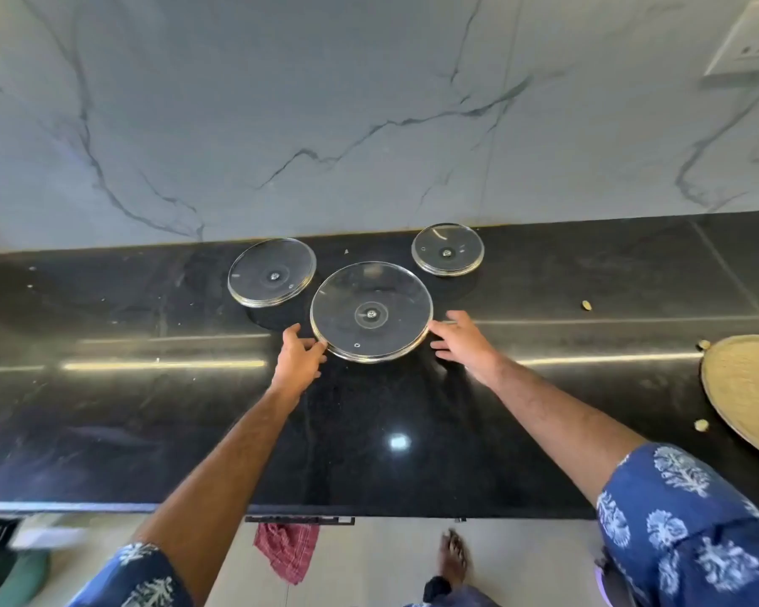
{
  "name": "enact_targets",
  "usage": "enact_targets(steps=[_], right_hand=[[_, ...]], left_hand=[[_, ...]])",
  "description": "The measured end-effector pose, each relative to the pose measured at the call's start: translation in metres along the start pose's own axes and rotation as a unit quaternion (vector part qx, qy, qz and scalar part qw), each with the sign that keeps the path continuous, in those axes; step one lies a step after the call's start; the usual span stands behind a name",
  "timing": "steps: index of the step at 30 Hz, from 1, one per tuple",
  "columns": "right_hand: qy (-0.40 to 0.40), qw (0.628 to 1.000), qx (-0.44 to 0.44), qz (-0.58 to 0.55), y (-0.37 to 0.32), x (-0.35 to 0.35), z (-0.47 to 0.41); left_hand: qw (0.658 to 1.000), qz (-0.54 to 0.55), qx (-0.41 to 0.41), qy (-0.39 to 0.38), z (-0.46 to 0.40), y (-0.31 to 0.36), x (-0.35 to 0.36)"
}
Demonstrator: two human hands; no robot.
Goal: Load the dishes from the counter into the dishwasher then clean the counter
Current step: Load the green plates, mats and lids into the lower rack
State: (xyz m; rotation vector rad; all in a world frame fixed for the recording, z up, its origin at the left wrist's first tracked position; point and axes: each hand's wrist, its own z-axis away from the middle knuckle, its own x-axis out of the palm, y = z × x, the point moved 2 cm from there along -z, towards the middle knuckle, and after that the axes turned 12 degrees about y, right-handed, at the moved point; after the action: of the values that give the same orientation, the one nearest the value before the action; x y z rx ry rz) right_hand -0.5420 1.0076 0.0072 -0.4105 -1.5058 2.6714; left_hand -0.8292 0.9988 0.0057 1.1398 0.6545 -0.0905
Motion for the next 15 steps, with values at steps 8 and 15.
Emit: enact_targets(steps=[8, 15], right_hand=[[-0.075, 0.984, 0.080, -0.137, -0.016, 0.024, -0.015], [-0.035, 0.984, 0.052, -0.167, -0.004, 0.020, 0.017]], left_hand=[[0.974, 0.173, -0.111, -0.090, -0.008, 0.007, 0.007], [0.966, 0.212, -0.094, -0.116, -0.012, 0.010, 0.005]])
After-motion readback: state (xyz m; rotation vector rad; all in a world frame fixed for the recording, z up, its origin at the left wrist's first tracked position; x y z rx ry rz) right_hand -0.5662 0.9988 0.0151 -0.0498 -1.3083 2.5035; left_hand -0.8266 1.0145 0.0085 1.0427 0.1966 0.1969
